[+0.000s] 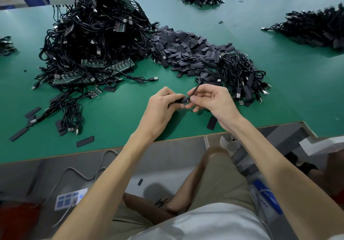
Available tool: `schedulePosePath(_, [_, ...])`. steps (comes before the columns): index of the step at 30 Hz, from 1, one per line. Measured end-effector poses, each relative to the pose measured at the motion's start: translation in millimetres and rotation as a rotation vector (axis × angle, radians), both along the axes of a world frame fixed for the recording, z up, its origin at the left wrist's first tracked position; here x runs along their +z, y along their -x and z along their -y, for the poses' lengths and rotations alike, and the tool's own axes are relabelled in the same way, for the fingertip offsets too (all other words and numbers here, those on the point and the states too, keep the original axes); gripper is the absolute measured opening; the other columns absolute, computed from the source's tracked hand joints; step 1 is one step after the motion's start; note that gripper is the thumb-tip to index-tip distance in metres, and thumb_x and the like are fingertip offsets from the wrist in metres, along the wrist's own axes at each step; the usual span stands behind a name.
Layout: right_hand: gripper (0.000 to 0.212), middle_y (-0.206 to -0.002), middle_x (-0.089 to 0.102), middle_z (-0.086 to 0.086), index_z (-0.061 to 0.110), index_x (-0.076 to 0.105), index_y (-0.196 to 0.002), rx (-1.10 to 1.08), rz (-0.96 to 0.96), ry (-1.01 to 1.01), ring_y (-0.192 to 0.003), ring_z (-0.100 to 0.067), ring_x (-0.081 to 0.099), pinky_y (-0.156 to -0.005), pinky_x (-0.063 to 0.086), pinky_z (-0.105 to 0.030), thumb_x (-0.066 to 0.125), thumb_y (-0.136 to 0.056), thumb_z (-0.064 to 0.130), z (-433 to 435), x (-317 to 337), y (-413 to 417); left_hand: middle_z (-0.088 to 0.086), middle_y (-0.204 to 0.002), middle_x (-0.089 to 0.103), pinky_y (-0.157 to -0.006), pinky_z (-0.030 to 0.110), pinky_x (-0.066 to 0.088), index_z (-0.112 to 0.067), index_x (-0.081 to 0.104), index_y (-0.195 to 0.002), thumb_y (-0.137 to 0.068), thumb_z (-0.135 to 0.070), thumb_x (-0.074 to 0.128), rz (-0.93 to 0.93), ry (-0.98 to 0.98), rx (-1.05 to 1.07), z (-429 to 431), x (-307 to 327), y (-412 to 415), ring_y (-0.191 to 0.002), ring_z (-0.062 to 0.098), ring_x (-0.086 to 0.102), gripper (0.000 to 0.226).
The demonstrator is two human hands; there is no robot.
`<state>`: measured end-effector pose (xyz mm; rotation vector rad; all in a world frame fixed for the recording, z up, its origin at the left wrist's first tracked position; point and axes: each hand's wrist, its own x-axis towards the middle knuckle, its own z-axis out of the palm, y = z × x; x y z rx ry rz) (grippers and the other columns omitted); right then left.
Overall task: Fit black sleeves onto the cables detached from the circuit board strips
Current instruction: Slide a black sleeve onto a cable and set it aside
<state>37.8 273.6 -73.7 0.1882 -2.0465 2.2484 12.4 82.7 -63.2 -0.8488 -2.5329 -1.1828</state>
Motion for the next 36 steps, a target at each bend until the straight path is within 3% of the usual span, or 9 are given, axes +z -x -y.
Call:
schedulePosePath(4, [0.013,-0.073,0.073,-0.005,0.002,0.071,-0.097,0.005,0.000,-0.032,-0.071,-0.023,0.075,-0.061,0.058,-0.026,0.069,-0.090,-0.009,0.0,0.7,0.3,0.005,-0.090,0.061,-0.080,0.038,0.054,-0.009,0.079,-0.109,-0.086,-0.006,0.077,0.024,-0.021,0.012,0.6,-2.6,2.7,-0.079,0.019,0.062,0.024])
schedulePosePath(11, [0.012,-0.072,0.072,-0.004,0.003,0.071,-0.097,0.032,-0.014,-0.045,-0.069,-0.024,0.074,-0.060,0.057,-0.027,0.069,-0.090,-0.007,-0.6,1.1,-0.1,0.006,-0.090,0.065,-0.079,0.042,0.055,-0.010,0.080,-0.108,-0.083,-0.004,0.078,0.016,-0.051,0.004,0.2,-5.5,2.7,-0.079,0.023,0.065,0.025])
schedulePosePath(14, [0.012,-0.073,0.072,-0.006,0.004,0.071,-0.097,0.029,-0.010,-0.057,-0.069,-0.025,0.074,-0.059,0.057,-0.028,0.069,-0.090,-0.006,-0.2,0.0,0.8,0.005,-0.090,0.065,-0.078,0.039,0.055,-0.009,0.079,-0.107,-0.084,-0.004,0.078,0.009,-0.040,0.004,-0.2,-5.6,2.1,-0.078,0.022,0.065,0.024])
schedulePosePath(18, [0.013,-0.072,0.072,-0.006,0.003,0.071,-0.097,0.033,-0.008,-0.058,-0.068,-0.024,0.074,-0.059,0.056,-0.029,0.069,-0.090,-0.008,0.8,-0.3,1.6,-0.001,-0.089,0.068,-0.076,0.025,0.052,-0.008,0.079,-0.106,-0.086,-0.001,0.075,0.023,-0.028,0.003,-0.8,-4.5,1.5,-0.071,0.007,0.062,0.022])
schedulePosePath(25, [0.011,-0.076,0.074,-0.010,0.002,0.072,-0.096,0.044,-0.010,-0.014,-0.071,-0.023,0.074,-0.065,0.058,-0.025,0.071,-0.089,-0.006,0.0,1.6,0.8,-0.008,-0.084,0.068,-0.071,0.009,0.049,-0.007,0.079,-0.103,-0.085,0.002,0.068,0.019,-0.037,-0.014,0.3,-2.4,1.1,-0.065,0.004,0.065,0.023])
schedulePosePath(28, [0.010,-0.081,0.075,-0.012,0.003,0.073,-0.096,0.050,-0.005,0.009,-0.077,-0.025,0.075,-0.069,0.058,-0.024,0.073,-0.089,-0.003,-0.7,2.8,0.5,-0.006,-0.085,0.069,-0.069,0.014,0.053,-0.007,0.079,-0.103,-0.084,-0.006,0.063,0.036,-0.060,-0.019,-1.2,-1.7,-0.1,-0.061,0.001,0.063,0.025])
schedulePosePath(32, [0.009,-0.081,0.076,-0.010,0.000,0.072,-0.099,0.068,-0.011,0.038,-0.079,-0.023,0.076,-0.069,0.058,-0.023,0.071,-0.090,-0.003,-1.1,3.5,-0.9,0.002,-0.087,0.072,-0.070,0.031,0.058,-0.007,0.079,-0.104,-0.087,-0.006,0.065,0.052,-0.059,-0.019,0.1,-2.3,-0.8,-0.065,0.011,0.066,0.022])
schedulePosePath(36, [0.011,-0.080,0.075,-0.005,0.001,0.071,-0.097,0.070,-0.027,-0.011,-0.075,-0.019,0.075,-0.058,0.054,-0.023,0.069,-0.090,-0.007,-0.7,3.4,-1.4,0.001,-0.090,0.073,-0.074,0.022,0.057,-0.004,0.079,-0.103,-0.086,0.001,0.071,0.059,-0.059,-0.059,0.6,-2.8,-0.5,-0.070,0.011,0.066,0.019])
